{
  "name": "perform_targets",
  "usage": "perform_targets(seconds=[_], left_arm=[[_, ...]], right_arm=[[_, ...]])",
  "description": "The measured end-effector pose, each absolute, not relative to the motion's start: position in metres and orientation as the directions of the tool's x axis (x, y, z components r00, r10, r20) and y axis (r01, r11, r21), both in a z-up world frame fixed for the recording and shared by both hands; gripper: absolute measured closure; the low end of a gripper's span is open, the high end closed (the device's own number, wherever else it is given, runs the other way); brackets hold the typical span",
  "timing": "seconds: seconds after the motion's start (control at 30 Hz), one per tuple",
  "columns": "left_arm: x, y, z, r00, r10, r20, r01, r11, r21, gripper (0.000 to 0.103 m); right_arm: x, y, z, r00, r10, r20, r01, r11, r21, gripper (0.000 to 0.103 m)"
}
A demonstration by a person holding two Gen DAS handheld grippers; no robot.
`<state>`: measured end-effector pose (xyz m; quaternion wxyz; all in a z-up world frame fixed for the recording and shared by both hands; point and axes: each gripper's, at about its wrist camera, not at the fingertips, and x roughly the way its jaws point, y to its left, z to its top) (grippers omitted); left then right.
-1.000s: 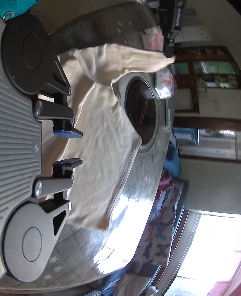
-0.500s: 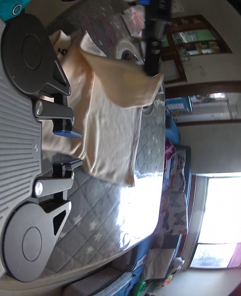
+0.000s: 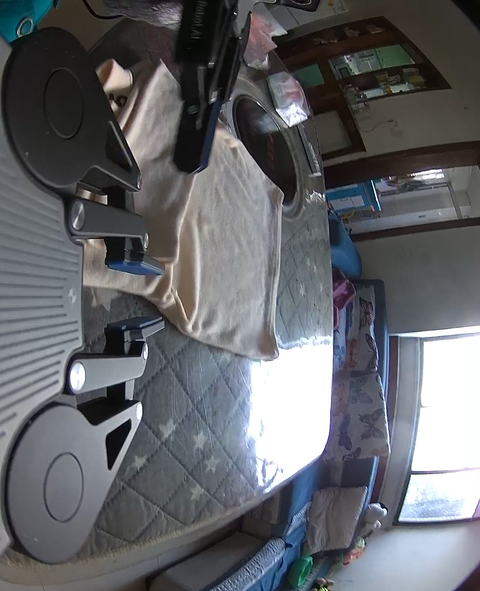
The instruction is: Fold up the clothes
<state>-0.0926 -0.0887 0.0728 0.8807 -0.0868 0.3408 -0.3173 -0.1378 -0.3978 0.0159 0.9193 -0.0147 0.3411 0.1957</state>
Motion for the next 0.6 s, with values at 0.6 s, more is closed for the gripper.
perform_targets(seconds=[0.6], left_arm=[[-0.085, 0.001, 0.049, 0.651, -0.465, -0.6, 0.289, 0.882, -0.371, 0.09]], right_arm=[[-0.121, -0.362, 0.009, 0.659, 0.352, -0.665, -0.429, 0.902, 0.052, 0.08]])
